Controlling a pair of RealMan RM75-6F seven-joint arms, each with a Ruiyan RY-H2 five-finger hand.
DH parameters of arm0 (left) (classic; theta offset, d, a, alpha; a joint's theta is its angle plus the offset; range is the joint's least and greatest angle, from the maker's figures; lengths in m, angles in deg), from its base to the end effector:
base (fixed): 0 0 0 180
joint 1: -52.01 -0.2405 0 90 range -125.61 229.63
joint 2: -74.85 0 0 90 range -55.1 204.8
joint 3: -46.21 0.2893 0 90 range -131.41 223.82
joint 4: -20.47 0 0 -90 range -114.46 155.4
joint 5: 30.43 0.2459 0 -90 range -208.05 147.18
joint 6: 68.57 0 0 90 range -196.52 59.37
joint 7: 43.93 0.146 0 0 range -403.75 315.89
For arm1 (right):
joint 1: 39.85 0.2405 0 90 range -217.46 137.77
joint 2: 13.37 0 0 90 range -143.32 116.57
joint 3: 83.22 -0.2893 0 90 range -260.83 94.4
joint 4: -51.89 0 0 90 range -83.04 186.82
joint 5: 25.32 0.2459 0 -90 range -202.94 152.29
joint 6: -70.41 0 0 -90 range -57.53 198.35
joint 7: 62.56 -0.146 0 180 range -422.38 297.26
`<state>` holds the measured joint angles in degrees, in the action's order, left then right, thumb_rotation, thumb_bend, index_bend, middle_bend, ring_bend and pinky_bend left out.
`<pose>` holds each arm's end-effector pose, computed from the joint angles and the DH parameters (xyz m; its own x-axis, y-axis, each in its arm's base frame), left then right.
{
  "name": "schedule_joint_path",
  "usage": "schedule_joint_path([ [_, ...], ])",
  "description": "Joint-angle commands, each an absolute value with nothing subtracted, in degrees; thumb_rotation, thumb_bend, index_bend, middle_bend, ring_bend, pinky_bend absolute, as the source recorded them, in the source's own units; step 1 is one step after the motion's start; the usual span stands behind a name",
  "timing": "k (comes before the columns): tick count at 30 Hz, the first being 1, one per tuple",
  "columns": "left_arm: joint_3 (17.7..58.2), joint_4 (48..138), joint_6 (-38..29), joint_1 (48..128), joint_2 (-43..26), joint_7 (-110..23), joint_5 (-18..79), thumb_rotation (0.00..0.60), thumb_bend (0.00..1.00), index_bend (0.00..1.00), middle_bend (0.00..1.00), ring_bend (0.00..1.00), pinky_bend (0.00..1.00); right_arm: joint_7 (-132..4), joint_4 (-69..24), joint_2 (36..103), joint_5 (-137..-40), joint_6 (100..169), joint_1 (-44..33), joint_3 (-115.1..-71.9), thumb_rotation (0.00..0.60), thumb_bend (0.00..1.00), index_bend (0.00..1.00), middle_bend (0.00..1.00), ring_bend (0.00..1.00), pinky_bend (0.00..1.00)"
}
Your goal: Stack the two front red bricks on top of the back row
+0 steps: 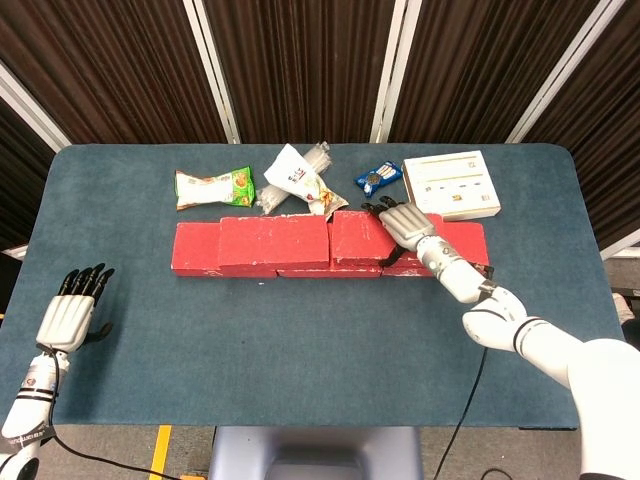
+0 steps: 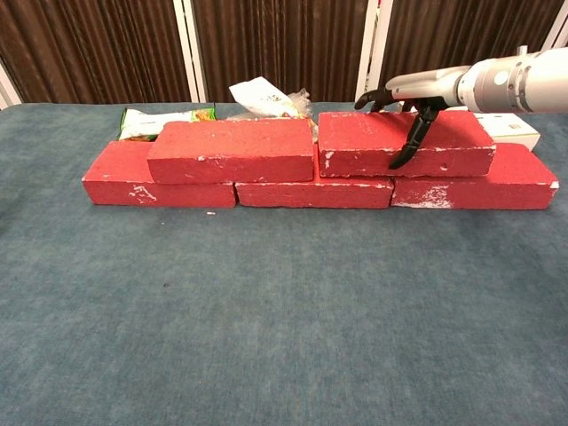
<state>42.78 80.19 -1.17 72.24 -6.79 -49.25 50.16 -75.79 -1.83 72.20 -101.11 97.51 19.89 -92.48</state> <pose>-0.4095 0.3083 0.0687 0.5355 0.1326 0.8341 0.8445 -0.0740 -0.5304 -0.1788 -0.5265 0.0027 0.5672 -0.3669 0.7374 -0.8125 -0.3958 0.4280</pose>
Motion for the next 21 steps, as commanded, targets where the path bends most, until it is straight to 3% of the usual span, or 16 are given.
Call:
schedule_joint_path([
  [1,42.8,80.2,-1.2,72.2,-6.8,-49.3,50.2,0.6,0.27,0.0,0.0,0.0,0.04,-75.1,-2.2,72.3,-100.4,97.7,19.8,-92.8,0.6,0.11,0.0,0.23,0.11,0.38],
  [15,42.7,80.4,-1.1,72.2,-6.6,-49.7,50.4,0.6,0.27,0.0,0.0,0.0,0.04,-72.2,-4.5,72.0,-98.4,97.8,19.9,-93.1,0.6,0.09,0.0,0.22,0.1,0.37],
  [21,42.7,80.4,-1.2,72.2,-6.5,-49.9,50.4,0.6,0.27,0.0,0.0,0.0,0.04,-71.1,-4.4,72.3,-97.5,97.6,19.9,-93.1,0.6,0.06,0.0,0.14,0.04,0.29],
])
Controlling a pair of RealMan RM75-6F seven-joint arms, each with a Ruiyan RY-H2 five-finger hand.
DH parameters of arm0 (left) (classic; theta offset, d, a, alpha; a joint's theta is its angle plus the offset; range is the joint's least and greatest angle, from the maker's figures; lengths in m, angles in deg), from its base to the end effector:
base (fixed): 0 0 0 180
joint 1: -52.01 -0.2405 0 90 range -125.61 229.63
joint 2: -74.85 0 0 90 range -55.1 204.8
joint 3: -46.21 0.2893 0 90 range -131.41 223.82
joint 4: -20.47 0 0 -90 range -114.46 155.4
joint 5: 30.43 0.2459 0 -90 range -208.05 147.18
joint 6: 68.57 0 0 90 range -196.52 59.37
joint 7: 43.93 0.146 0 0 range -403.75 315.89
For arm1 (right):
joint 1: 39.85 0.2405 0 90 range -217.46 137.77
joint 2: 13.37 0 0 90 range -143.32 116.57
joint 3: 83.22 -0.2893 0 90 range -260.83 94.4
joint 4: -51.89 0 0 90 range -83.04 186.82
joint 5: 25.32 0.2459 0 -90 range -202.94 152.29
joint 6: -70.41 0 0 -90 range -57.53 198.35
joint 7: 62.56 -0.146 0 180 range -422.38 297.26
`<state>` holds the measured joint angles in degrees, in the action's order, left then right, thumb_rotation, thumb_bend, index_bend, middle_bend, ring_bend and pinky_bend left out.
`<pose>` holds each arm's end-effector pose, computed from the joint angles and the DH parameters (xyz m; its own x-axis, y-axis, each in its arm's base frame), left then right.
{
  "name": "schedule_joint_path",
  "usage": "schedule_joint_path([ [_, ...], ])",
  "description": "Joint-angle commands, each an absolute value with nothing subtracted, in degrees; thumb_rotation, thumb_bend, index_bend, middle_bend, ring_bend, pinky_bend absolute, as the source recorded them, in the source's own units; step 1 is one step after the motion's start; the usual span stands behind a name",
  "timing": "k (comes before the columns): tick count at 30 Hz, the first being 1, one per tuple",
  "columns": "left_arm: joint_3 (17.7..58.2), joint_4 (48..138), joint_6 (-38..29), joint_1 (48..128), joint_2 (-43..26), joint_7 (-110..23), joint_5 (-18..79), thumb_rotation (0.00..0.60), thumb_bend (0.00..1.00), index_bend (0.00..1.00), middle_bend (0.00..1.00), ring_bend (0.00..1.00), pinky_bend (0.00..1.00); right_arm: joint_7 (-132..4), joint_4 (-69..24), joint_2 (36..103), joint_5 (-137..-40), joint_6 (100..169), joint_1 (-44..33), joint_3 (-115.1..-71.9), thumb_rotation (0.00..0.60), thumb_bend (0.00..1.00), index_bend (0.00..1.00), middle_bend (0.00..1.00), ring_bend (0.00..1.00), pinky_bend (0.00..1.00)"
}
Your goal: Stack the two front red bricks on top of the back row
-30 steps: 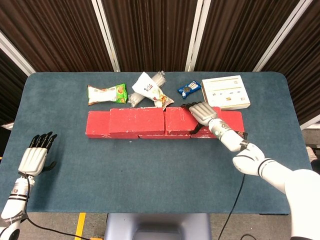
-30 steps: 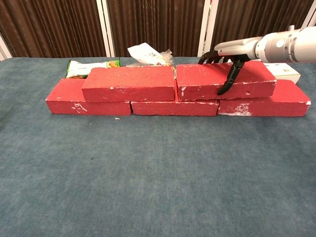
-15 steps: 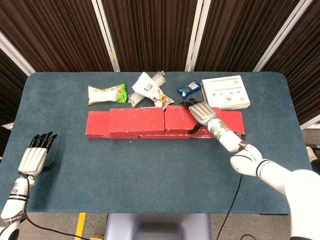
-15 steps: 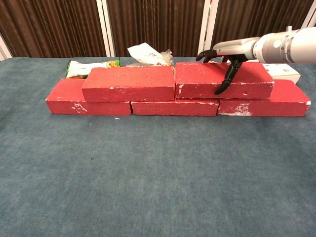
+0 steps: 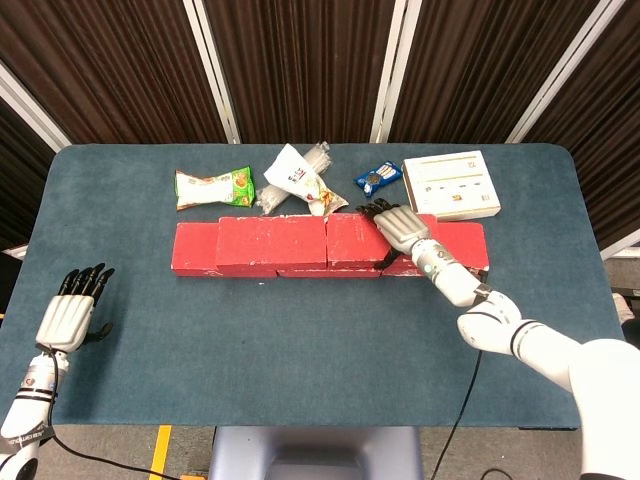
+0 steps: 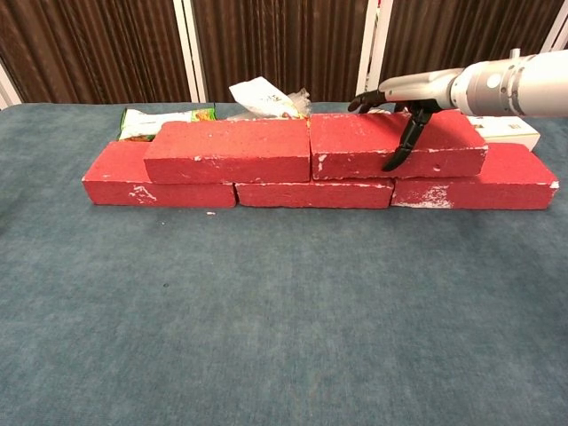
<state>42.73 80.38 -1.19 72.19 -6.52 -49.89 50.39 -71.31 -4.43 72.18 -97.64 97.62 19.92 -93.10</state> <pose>-0.4093 0.3081 0.0701 0.5281 0.1332 0.8387 0.8492 -0.0752 -0.5228 -0.1706 -0.5200 -0.0048 0.5662 -0.3706 0.7362 -0.8121 -0.4036 0.4214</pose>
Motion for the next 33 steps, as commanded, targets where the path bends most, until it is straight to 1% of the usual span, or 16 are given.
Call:
schedule_joint_path([
  [1,42.7,80.4,-1.2,72.2,-6.5,-50.0,50.4,0.6,0.27,0.0,0.0,0.0,0.04,-71.0,-4.4,72.3,-97.3,97.7,19.9,-93.2,0.6,0.05,0.0,0.12,0.02,0.27],
  [4,42.8,80.4,-1.3,72.2,-6.5,-50.0,50.4,0.6,0.27,0.0,0.0,0.0,0.04,-70.8,-4.6,72.2,-96.8,97.5,19.8,-93.2,0.6,0.03,0.0,0.06,0.0,0.21],
  [6,42.7,80.4,-1.3,72.2,-6.5,-50.0,50.5,0.6,0.27,0.0,0.0,0.0,0.04,-70.5,-4.8,72.1,-96.4,97.2,19.8,-93.2,0.6,0.02,0.0,0.03,0.0,0.2],
  [12,42.7,80.5,-1.0,72.2,-6.5,-50.0,50.6,0.6,0.27,0.0,0.0,0.0,0.04,-69.2,-7.0,71.0,-94.9,97.6,19.5,-93.6,0.6,0.0,0.0,0.0,0.0,0.16],
  [16,42.8,80.9,-0.4,72.1,-6.3,-50.0,51.0,0.6,0.27,0.0,0.0,0.0,0.04,-69.8,-11.0,68.4,-95.4,100.5,18.0,-94.2,0.6,0.0,0.0,0.0,0.0,0.15],
  [20,43.0,81.5,0.3,71.9,-6.0,-49.9,51.5,0.6,0.27,0.0,0.0,0.0,0.04,-71.6,-15.9,63.6,-96.9,105.4,14.8,-94.5,0.6,0.0,0.0,0.0,0.0,0.15],
  [25,43.2,82.6,1.4,71.6,-5.7,-49.6,52.2,0.6,0.27,0.0,0.0,0.0,0.04,-73.1,-17.3,59.0,-97.7,110.5,10.6,-94.1,0.6,0.0,0.0,0.0,0.0,0.15],
  [26,43.2,82.9,1.7,71.6,-5.6,-49.5,52.4,0.6,0.27,0.0,0.0,0.0,0.04,-73.5,-16.9,58.4,-97.6,111.5,9.6,-94.0,0.6,0.0,0.02,0.0,0.0,0.15],
  [28,43.3,83.3,1.9,71.5,-5.4,-49.3,52.6,0.6,0.27,0.0,0.0,0.0,0.04,-74.3,-15.7,57.7,-97.4,112.3,8.3,-93.7,0.6,0.02,0.15,0.0,0.0,0.15],
  [29,43.3,83.5,2.0,71.5,-5.4,-49.2,52.6,0.6,0.27,0.0,0.0,0.0,0.04,-74.6,-14.3,57.6,-97.3,112.5,7.7,-93.5,0.6,0.06,0.27,0.0,0.0,0.15],
  [30,43.4,83.5,1.9,71.5,-5.4,-49.2,52.6,0.6,0.27,0.0,0.0,0.0,0.04,-74.6,-13.0,57.8,-97.2,112.3,7.5,-93.2,0.6,0.09,0.38,0.0,0.0,0.15],
  [32,43.4,83.6,1.7,71.6,-5.4,-49.1,52.6,0.6,0.27,0.0,0.0,0.0,0.04,-74.7,-9.9,58.7,-96.7,111.0,7.2,-92.7,0.6,0.14,0.47,0.0,0.0,0.15],
  [33,43.5,83.6,1.5,71.6,-5.5,-49.1,52.6,0.6,0.27,0.0,0.0,0.0,0.04,-74.8,-8.5,59.3,-96.4,110.2,7.2,-92.5,0.6,0.15,0.49,0.0,0.0,0.15],
])
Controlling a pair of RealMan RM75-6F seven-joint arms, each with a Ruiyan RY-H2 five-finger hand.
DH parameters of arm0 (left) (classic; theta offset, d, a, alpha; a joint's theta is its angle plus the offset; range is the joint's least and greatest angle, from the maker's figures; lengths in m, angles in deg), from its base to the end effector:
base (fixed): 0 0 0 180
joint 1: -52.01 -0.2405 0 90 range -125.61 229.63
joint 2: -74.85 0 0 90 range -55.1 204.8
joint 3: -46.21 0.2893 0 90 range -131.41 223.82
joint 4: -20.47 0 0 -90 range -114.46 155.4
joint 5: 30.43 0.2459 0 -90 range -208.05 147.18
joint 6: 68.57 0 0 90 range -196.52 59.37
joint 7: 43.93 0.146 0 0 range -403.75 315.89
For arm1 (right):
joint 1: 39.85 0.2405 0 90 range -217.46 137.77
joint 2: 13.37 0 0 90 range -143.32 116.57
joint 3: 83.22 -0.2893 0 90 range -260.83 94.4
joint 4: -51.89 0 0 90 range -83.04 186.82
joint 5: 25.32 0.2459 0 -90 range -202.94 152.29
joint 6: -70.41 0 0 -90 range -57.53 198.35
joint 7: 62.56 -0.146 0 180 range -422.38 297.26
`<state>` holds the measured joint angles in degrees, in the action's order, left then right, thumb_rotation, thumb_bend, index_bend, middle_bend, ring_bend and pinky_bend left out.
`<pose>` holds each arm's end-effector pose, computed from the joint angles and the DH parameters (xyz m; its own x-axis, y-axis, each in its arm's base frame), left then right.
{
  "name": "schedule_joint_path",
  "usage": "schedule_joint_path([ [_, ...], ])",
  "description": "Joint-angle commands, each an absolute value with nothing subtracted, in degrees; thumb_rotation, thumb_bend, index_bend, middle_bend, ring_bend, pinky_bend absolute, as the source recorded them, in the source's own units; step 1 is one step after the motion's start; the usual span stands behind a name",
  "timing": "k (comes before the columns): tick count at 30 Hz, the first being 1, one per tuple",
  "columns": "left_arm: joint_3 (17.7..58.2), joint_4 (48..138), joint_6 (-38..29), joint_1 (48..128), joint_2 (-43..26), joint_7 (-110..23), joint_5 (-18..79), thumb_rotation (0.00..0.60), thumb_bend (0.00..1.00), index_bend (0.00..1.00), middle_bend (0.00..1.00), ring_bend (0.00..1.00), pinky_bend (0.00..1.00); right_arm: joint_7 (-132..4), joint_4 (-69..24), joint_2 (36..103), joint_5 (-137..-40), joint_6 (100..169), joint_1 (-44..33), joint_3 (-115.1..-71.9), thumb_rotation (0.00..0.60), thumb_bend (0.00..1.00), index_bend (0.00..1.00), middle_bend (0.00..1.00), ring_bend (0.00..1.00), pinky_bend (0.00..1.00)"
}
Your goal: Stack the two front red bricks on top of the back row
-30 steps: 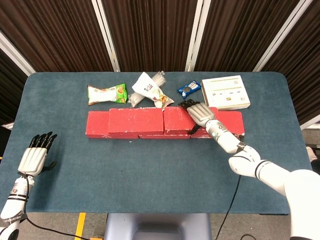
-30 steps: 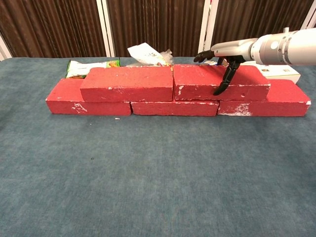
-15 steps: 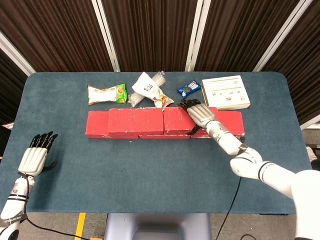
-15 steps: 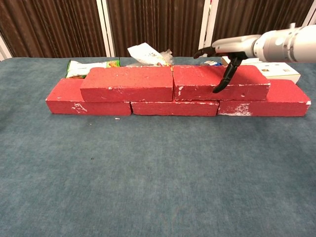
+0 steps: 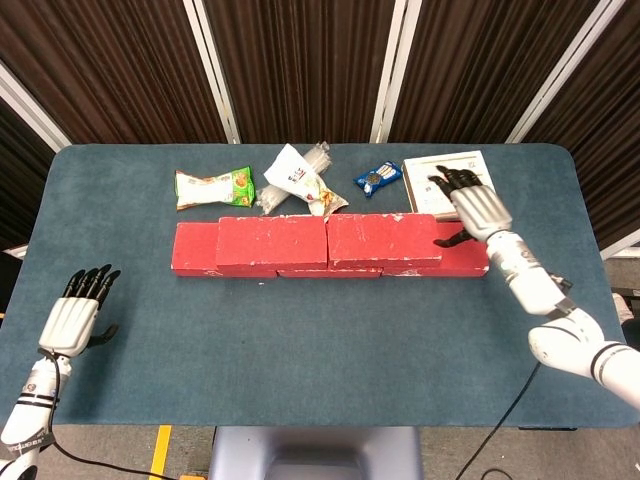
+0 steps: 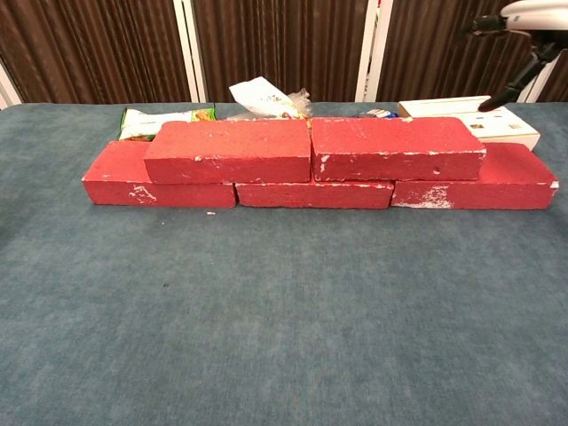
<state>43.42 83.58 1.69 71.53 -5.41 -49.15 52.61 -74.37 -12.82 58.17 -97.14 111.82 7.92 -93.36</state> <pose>-0.3966 0.2983 0.0693 0.5235 0.1103 0.8449 0.8507 -0.1223 -0.5112 -0.2527 -0.4936 0.1161 0.4784 -0.2002 0.8550 -0.8710 -0.2320 0.4331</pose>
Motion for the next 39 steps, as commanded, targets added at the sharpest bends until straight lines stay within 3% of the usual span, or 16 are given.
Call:
schedule_joint_path([
  [1,43.5,83.6,1.3,71.7,-5.5,-49.1,52.6,0.6,0.27,0.0,0.0,0.0,0.04,-75.0,-6.7,60.3,-96.1,109.2,7.3,-92.3,0.6,0.16,0.51,0.0,0.0,0.15],
  [6,43.6,83.4,0.8,71.8,-5.8,-48.8,52.4,0.6,0.27,0.0,0.0,0.0,0.04,-76.2,-0.8,64.7,-96.6,106.4,8.3,-91.9,0.6,0.19,0.58,0.0,0.0,0.15],
  [18,43.4,83.0,0.2,71.9,-5.8,-49.0,51.9,0.6,0.27,0.0,0.0,0.0,0.04,-77.2,6.3,70.8,-99.1,104.2,10.0,-91.1,0.6,0.19,0.57,0.0,0.0,0.15],
  [39,43.4,83.0,0.1,72.0,-5.7,-49.3,52.0,0.6,0.27,0.0,0.0,0.0,0.04,-78.6,4.7,70.0,-100.4,104.3,10.0,-91.8,0.6,0.19,0.54,0.0,0.0,0.15],
])
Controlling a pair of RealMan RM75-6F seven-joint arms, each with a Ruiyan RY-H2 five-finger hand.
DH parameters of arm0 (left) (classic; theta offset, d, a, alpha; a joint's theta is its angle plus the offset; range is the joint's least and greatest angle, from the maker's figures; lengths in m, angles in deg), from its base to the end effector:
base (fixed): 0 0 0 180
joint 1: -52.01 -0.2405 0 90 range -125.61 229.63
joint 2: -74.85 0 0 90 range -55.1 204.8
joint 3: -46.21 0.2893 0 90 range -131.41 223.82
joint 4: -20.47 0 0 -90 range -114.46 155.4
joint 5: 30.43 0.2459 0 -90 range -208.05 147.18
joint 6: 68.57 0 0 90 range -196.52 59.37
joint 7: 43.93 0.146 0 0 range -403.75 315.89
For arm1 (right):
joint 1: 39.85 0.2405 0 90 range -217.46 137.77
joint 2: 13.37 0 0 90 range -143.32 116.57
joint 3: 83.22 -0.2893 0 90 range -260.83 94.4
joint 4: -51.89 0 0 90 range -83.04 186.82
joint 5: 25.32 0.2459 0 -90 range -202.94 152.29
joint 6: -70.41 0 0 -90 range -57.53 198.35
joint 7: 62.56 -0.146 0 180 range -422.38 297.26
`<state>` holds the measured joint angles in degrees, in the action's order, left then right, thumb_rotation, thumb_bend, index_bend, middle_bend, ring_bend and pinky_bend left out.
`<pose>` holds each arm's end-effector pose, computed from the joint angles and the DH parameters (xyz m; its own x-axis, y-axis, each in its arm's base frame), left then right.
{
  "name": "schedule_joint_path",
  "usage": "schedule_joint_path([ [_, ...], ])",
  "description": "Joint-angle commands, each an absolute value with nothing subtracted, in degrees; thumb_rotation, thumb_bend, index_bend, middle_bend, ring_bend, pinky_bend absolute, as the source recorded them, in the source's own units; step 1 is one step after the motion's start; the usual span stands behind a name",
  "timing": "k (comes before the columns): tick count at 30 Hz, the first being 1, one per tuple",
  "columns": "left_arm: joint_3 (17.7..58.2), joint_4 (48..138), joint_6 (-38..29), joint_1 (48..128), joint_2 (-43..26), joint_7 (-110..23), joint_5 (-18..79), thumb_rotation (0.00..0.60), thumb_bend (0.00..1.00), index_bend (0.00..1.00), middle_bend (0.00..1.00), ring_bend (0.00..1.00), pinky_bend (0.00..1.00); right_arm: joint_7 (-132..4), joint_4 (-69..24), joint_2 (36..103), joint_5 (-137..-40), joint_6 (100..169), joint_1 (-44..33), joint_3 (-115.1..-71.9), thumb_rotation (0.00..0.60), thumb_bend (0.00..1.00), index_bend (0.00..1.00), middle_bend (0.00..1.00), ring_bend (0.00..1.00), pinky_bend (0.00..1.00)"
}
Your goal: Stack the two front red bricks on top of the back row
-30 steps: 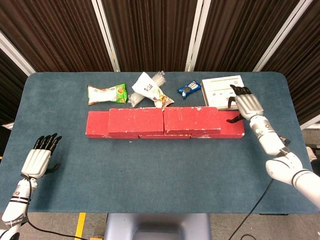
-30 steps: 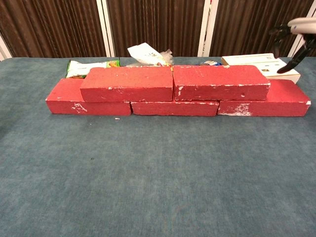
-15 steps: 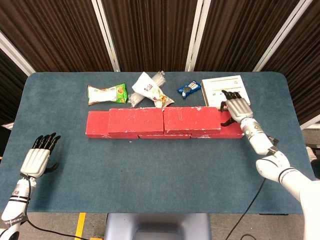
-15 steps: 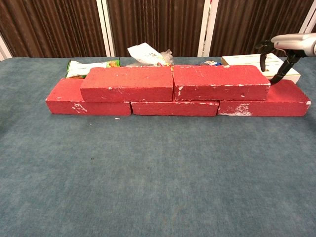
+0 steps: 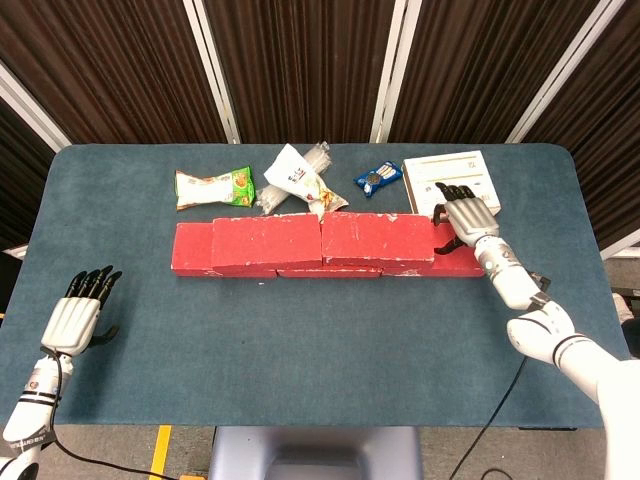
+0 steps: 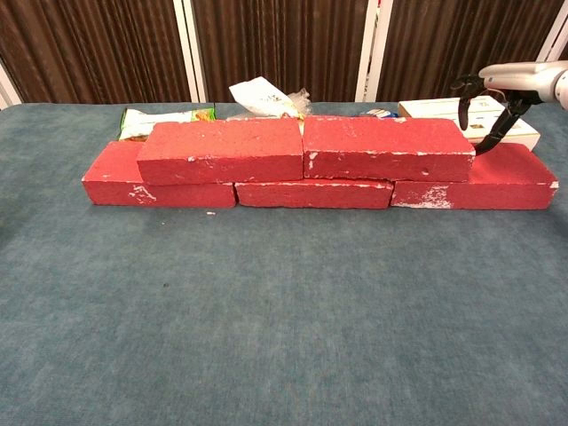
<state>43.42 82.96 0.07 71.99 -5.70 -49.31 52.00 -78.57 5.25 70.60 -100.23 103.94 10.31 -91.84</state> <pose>-0.3993 0.3017 0.0666 0.5244 0.1323 0.8411 0.8510 -0.1145 -0.5125 -0.2827 -0.5181 0.0620 0.5176 -0.2962 0.8027 -0.8556 -0.1832 0.4841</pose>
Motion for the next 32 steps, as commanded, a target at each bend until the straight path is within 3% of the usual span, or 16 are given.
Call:
schedule_joint_path([
  [1,43.4,83.0,0.1,72.0,-5.7,-49.3,52.0,0.6,0.27,0.0,0.0,0.0,0.04,-78.7,4.3,69.5,-100.5,104.7,9.7,-91.8,0.6,0.19,0.53,0.0,0.0,0.15],
  [3,43.4,83.0,0.2,72.0,-5.7,-49.2,52.0,0.6,0.27,0.0,0.0,0.0,0.04,-79.0,3.5,68.7,-100.6,105.5,9.2,-91.8,0.6,0.19,0.47,0.0,0.0,0.15],
  [7,43.4,83.3,1.1,71.8,-5.6,-49.1,52.4,0.6,0.27,0.0,0.0,0.0,0.04,-79.6,0.4,66.1,-100.7,109.2,6.9,-92.2,0.6,0.19,0.21,0.0,0.0,0.15],
  [8,43.4,83.3,1.6,71.7,-5.6,-49.0,52.6,0.6,0.27,0.0,0.0,0.0,0.04,-79.5,-1.3,65.2,-100.6,110.8,5.9,-92.2,0.6,0.19,0.11,0.0,0.0,0.14],
  [11,42.9,83.3,3.6,71.3,-5.8,-48.4,52.9,0.6,0.29,0.0,0.0,0.0,0.04,-77.4,-10.2,61.5,-101.2,119.5,0.5,-91.6,0.6,0.19,0.0,0.0,0.0,0.08],
  [16,41.8,84.7,9.4,69.7,-6.1,-45.9,53.5,0.6,0.29,0.0,0.0,0.0,0.04,-65.2,-28.2,57.6,-104.0,140.4,-14.0,-86.1,0.6,0.19,0.0,0.0,0.0,0.0],
  [19,41.4,86.3,13.0,68.6,-5.8,-44.3,54.2,0.6,0.3,0.0,0.0,0.0,0.04,-58.6,-31.1,60.3,-106.9,151.4,-21.5,-82.5,0.6,0.19,0.0,0.0,0.0,0.0],
  [24,40.7,88.6,15.7,67.3,-4.8,-42.0,54.0,0.6,0.32,0.0,0.0,0.0,0.04,-52.2,-35.0,59.5,-108.6,155.3,-24.7,-81.4,0.6,0.19,0.0,0.0,0.0,0.0],
  [32,40.9,92.7,13.9,67.0,-2.8,-39.8,52.9,0.6,0.32,0.0,0.0,0.0,0.04,-52.6,-37.9,56.9,-104.6,152.9,-25.9,-83.6,0.6,0.19,0.0,0.0,0.0,0.0],
])
